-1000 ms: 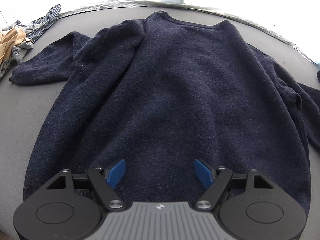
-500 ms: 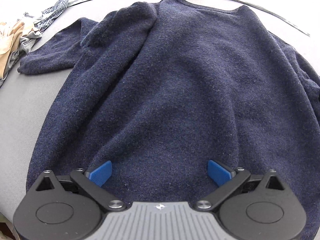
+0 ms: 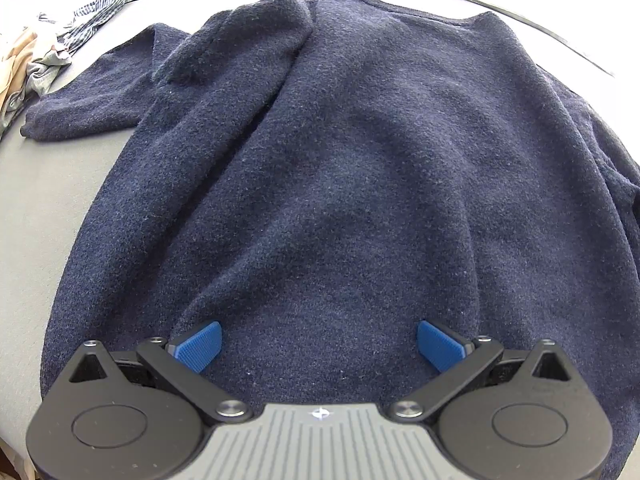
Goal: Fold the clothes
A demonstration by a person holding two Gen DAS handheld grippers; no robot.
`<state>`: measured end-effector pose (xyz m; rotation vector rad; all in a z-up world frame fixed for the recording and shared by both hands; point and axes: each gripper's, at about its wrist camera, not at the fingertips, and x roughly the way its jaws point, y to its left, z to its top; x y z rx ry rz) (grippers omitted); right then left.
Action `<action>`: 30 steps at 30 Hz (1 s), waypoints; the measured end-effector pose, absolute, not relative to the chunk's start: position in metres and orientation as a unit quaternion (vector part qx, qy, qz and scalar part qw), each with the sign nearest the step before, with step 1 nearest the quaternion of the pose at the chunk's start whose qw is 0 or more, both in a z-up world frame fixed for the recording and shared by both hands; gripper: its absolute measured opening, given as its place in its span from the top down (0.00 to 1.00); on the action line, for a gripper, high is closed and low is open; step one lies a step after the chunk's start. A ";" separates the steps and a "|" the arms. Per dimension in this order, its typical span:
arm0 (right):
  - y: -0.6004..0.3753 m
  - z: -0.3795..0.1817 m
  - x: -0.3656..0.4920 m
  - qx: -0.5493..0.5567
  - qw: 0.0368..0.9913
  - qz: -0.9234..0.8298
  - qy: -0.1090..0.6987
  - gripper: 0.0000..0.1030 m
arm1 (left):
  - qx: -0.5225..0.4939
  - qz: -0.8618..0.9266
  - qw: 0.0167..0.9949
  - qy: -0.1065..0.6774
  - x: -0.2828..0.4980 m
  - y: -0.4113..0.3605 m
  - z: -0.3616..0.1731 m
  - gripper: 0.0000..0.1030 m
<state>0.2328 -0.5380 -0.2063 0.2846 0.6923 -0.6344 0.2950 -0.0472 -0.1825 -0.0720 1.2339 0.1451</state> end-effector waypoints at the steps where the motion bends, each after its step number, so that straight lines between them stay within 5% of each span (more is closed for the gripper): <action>1: -0.538 -0.203 0.226 0.129 0.880 -0.318 0.328 0.94 | -0.034 0.067 0.813 0.578 0.295 -0.047 -0.183 0.00; 8: -0.558 -0.208 0.203 0.133 0.855 -0.359 0.349 0.89 | -0.031 0.061 0.816 0.574 0.296 -0.046 -0.184 0.00; 12: -0.564 -0.206 0.200 0.151 0.850 -0.375 0.338 0.59 | -0.030 0.059 0.816 0.574 0.296 -0.046 -0.184 0.00; 16: -0.587 -0.205 0.194 0.220 0.846 -0.369 0.315 0.50 | -0.029 0.058 0.818 0.572 0.295 -0.046 -0.185 0.00; 18: -0.590 -0.209 0.199 0.211 0.841 -0.375 0.329 0.58 | -0.029 0.058 0.819 0.570 0.295 -0.045 -0.185 0.00; 21: -0.588 -0.210 0.205 0.172 0.847 -0.368 0.342 0.95 | -0.028 0.057 0.820 0.569 0.295 -0.045 -0.185 0.00; 27: -0.593 -0.206 0.214 0.165 0.826 -0.402 0.359 0.93 | -0.026 0.053 0.828 0.558 0.291 -0.045 -0.185 0.00; 29: -0.587 -0.202 0.220 0.149 0.819 -0.413 0.370 0.86 | -0.025 0.049 0.831 0.553 0.290 -0.043 -0.185 0.00; 30: -0.581 -0.198 0.220 0.140 0.819 -0.417 0.368 0.74 | -0.024 0.048 0.833 0.551 0.289 -0.042 -0.185 0.00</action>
